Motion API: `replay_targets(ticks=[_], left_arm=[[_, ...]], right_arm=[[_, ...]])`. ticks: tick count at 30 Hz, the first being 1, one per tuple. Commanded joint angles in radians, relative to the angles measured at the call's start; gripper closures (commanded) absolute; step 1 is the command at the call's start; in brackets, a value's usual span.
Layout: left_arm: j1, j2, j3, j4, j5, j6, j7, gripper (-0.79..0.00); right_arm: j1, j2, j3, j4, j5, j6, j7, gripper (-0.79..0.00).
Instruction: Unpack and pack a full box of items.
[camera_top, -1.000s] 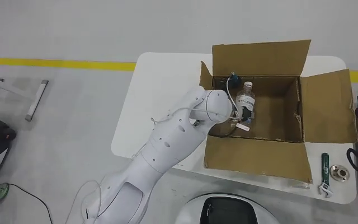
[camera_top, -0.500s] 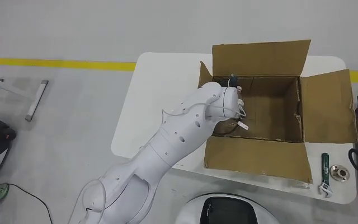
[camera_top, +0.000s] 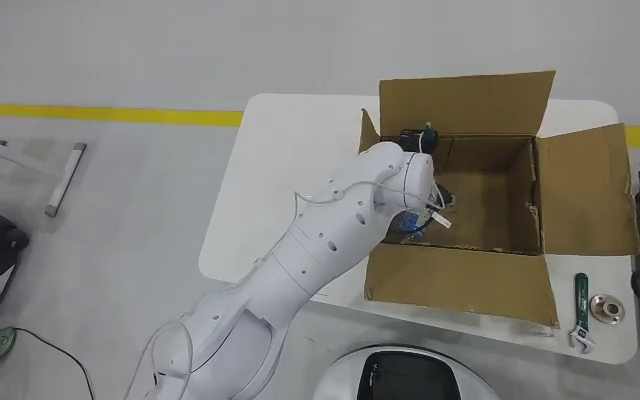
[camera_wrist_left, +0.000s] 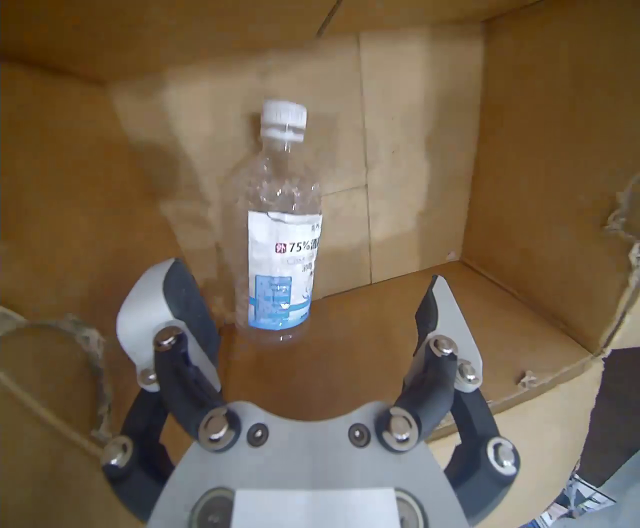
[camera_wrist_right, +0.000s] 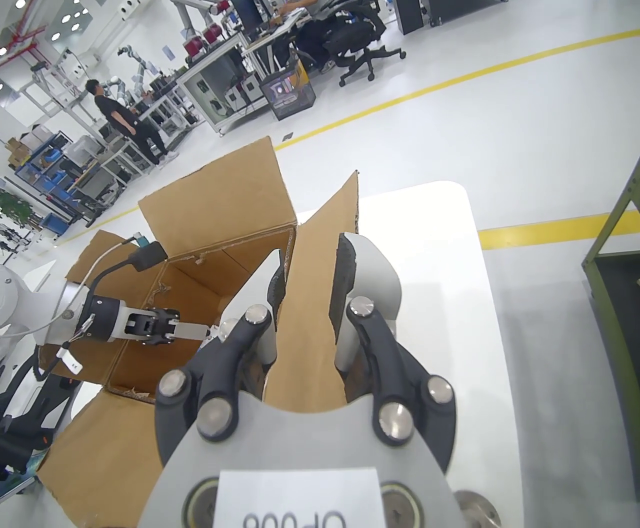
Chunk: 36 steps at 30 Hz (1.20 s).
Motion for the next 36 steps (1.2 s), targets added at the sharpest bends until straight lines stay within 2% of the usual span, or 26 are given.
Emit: replay_targets(ticks=[1, 5, 8, 11, 13, 14, 18, 20, 26, 32, 36], left_arm=[[0.011, 0.011, -0.026, -0.038, 0.007, -0.056, 0.024, -0.785], [0.048, 0.047, -0.088, -0.162, 0.077, -0.13, 0.071, -0.785], [0.101, 0.084, -0.148, -0.289, 0.162, -0.141, 0.078, -0.785], [0.18, 0.123, -0.225, -0.444, 0.246, -0.142, 0.064, -0.785], [0.24, 0.148, -0.279, -0.55, 0.303, -0.14, 0.046, -0.785], [0.271, 0.159, -0.305, -0.599, 0.334, -0.137, 0.036, -0.785], [0.38, 0.192, -0.4, -0.753, 0.422, -0.124, 0.013, -0.785], [0.428, 0.205, -0.449, -0.813, 0.464, -0.114, 0.004, -0.785], [0.53, 0.232, -0.556, -0.903, 0.56, -0.115, -0.047, -0.785], [0.584, 0.243, -0.609, -0.956, 0.608, -0.107, -0.05, -0.785], [0.61, 0.247, -0.636, -0.988, 0.622, -0.111, -0.04, -0.785]], right_arm=[[0.004, 0.003, 0.038, 0.0, 0.022, 0.003, 0.056, -0.209], [0.02, 0.013, 0.127, 0.0, 0.087, 0.005, 0.182, -0.123], [0.03, 0.023, 0.204, 0.0, 0.116, 0.004, 0.272, -0.102], [0.034, 0.03, 0.277, 0.0, 0.134, 0.002, 0.335, -0.08], [0.03, 0.034, 0.319, 0.0, 0.139, -0.006, 0.371, -0.043], [0.024, 0.036, 0.34, 0.0, 0.126, -0.004, 0.383, 0.0], [-0.004, 0.038, 0.379, 0.0, 0.128, -0.008, 0.434, 0.0], [-0.026, 0.041, 0.373, 0.0, 0.097, -0.05, 0.462, 0.0], [-0.1, 0.038, 0.306, 0.0, -0.028, -0.065, 0.503, 0.0], [-0.167, 0.032, 0.219, 0.0, -0.169, -0.069, 0.492, 0.0], [-0.168, 0.032, 0.216, 0.0, -0.179, -0.068, 0.487, 0.0]])
